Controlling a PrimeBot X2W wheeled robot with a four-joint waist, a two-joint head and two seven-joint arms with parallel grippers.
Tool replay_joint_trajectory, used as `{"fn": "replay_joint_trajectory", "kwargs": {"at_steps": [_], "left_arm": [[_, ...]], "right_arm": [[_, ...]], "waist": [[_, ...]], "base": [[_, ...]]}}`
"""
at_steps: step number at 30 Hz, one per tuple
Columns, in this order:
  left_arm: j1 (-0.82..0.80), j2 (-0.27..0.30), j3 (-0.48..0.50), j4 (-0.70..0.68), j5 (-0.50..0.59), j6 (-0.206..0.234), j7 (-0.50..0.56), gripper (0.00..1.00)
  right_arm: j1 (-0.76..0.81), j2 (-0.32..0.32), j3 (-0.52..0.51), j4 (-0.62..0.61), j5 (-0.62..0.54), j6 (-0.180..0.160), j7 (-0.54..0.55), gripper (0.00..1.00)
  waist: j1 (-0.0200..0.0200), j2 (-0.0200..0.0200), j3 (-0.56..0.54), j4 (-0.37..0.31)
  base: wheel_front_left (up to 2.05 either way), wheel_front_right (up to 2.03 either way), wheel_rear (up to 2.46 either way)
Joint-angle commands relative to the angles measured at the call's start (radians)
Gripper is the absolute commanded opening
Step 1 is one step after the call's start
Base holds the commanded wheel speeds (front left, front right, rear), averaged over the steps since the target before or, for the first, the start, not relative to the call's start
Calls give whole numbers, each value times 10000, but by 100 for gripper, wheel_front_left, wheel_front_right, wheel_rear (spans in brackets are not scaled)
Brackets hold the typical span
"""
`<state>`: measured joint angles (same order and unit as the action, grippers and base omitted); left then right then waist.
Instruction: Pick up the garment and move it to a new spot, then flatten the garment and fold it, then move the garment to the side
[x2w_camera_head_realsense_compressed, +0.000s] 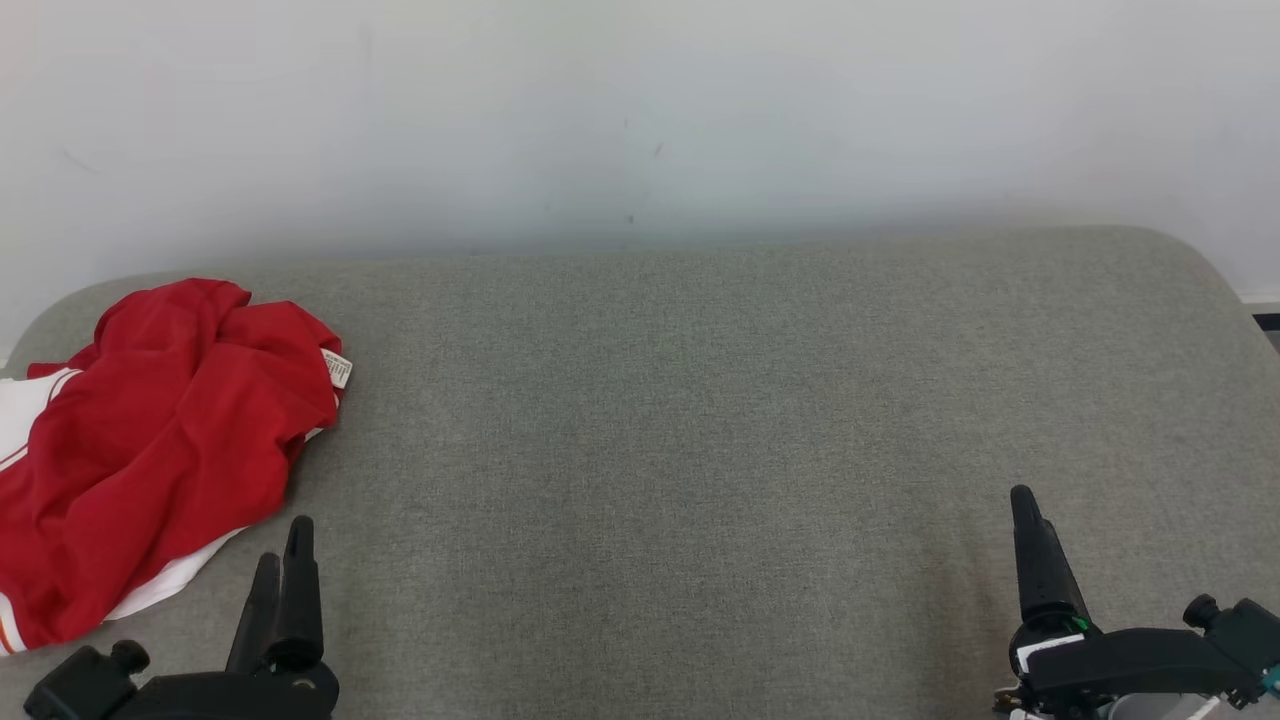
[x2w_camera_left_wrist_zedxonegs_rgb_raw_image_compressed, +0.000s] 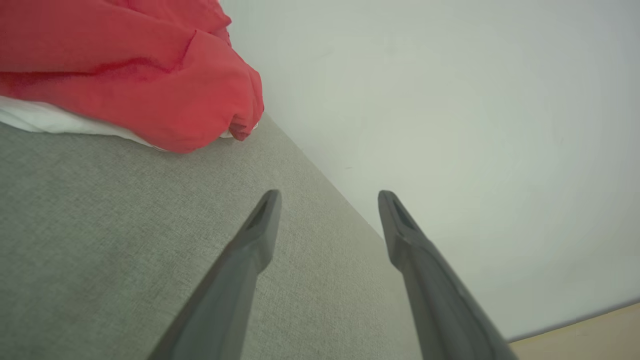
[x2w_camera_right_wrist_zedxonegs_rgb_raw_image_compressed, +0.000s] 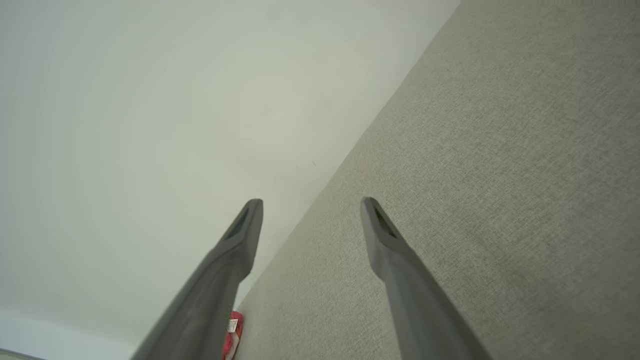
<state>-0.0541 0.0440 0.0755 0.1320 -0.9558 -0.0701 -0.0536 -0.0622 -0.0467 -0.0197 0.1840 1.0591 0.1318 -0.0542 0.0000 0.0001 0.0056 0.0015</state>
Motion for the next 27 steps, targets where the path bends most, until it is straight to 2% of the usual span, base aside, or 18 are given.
{"fn": "replay_joint_trajectory", "kwargs": {"at_steps": [1,10,27], "left_arm": [[-55,61,-42,-237,529,30,-124,100],[27,99,-238,-446,2202,161,-420,100],[178,240,-545,-609,4353,448,-886,100]], "right_arm": [[-70,-33,81,-189,-459,-7,-117,100],[-51,-37,351,-196,-2045,-8,-407,100],[36,-40,711,-17,-4195,-12,-879,100]], "waist": [[0,-1,1,5],[0,-1,9,-9],[0,-1,9,41]], "base": [[0,0,0],[0,0,0],[0,0,0]]}}
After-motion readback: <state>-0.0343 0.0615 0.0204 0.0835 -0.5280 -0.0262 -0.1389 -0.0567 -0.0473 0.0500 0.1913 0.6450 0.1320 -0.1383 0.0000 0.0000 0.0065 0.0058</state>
